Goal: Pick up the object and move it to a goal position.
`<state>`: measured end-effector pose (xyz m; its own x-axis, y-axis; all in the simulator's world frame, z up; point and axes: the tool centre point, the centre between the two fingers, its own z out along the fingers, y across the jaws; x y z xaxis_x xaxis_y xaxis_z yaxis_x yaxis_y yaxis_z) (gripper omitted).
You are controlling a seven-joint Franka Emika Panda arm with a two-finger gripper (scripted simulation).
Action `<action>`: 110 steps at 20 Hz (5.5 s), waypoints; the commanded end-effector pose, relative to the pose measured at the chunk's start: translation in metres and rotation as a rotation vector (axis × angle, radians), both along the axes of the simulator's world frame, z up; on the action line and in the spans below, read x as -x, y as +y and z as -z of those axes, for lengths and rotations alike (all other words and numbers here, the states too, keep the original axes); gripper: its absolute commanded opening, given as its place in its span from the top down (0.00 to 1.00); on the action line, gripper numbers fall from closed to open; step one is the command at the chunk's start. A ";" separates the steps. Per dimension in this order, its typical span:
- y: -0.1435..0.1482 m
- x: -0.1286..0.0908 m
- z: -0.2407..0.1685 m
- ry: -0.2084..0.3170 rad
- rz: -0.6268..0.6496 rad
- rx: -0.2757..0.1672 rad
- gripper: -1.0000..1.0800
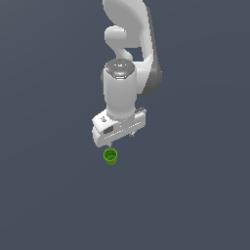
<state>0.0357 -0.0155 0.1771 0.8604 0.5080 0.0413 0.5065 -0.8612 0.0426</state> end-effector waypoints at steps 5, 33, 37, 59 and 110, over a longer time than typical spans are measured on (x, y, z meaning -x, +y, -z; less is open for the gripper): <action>-0.010 -0.003 0.017 0.015 -0.164 0.010 0.04; -0.049 -0.011 0.080 0.059 -0.774 0.010 0.04; -0.051 -0.011 0.083 0.060 -0.804 0.009 0.04; -0.052 -0.011 0.135 0.061 -0.814 0.008 0.04; 0.174 0.082 -0.109 0.061 -0.816 0.010 1.00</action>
